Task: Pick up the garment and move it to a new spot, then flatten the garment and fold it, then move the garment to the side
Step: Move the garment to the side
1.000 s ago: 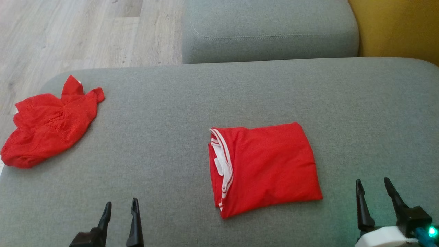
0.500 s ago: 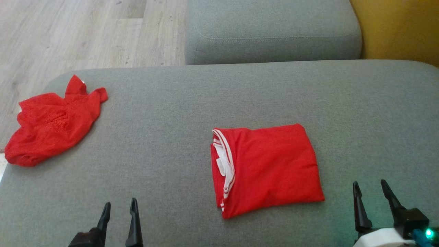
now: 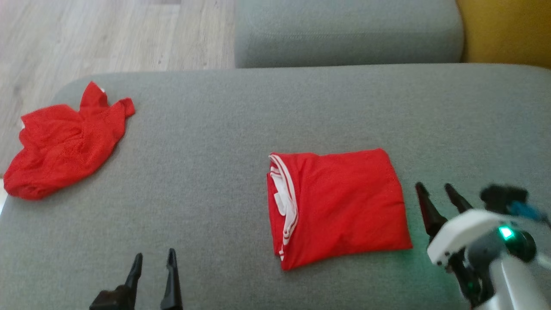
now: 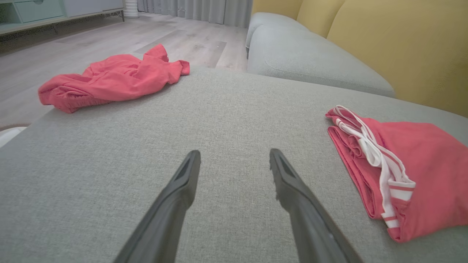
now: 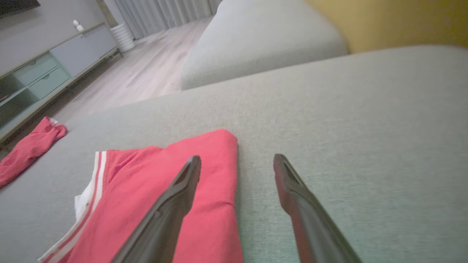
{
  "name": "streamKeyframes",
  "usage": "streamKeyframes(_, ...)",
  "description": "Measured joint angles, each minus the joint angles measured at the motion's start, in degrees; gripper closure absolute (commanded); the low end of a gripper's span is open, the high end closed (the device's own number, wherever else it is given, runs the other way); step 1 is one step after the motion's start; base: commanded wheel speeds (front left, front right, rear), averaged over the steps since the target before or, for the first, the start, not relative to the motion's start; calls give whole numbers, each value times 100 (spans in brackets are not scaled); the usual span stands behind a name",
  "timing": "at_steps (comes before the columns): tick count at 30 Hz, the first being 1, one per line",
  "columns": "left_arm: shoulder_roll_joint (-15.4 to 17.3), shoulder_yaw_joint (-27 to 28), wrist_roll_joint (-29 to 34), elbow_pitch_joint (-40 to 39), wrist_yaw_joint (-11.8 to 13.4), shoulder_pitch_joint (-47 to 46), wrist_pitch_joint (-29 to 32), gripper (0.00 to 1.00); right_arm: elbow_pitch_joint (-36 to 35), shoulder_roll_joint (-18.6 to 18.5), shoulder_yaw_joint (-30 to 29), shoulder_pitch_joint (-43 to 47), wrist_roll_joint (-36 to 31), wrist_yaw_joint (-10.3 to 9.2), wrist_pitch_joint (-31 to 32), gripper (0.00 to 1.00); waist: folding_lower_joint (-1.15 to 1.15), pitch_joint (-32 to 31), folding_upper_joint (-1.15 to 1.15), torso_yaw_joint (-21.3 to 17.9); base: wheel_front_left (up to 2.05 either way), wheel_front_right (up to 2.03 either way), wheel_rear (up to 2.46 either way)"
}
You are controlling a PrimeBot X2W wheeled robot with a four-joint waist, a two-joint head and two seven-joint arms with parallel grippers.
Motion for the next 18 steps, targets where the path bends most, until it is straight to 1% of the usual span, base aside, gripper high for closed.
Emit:
streamKeyframes(2, 1, -55, 0, 5, -24, -26, 0, 0, 121, -110, 91, -239, 270, 0, 612, 0, 0, 85, 0, 32, 0, 0, 0)
streamKeyframes(5, 0, -114, 0, 25, -31, -186, 0, 0, 445, -125, 1, -587, 438, 0, 1241, 0, 0, 252, 0, 107, 0, 0, 0)
streamKeyframes(10, -2, -234, -2, 74, -73, -503, 0, 0, 1073, -100, -186, -1078, 497, 0, 1891, 0, 0, 472, 0, 322, 0, 0, 0)
streamKeyframes(13, -3, -272, -16, 120, -67, -502, 0, 0, 1392, -88, -174, -1252, 528, 0, 2112, 0, 0, 567, 0, 435, 0, 0, 0)
streamKeyframes(14, -2, -272, -55, 121, -31, -501, 0, 0, 1467, -68, -174, -1331, 630, 0, 2165, 100, 0, 628, 0, 470, 0, 0, 0)
streamKeyframes(18, -2, -270, -62, 99, 31, -502, 0, 0, 1481, -138, -232, -1615, 711, 0, 2179, 100, 0, 726, 0, 389, 0, 0, 0)
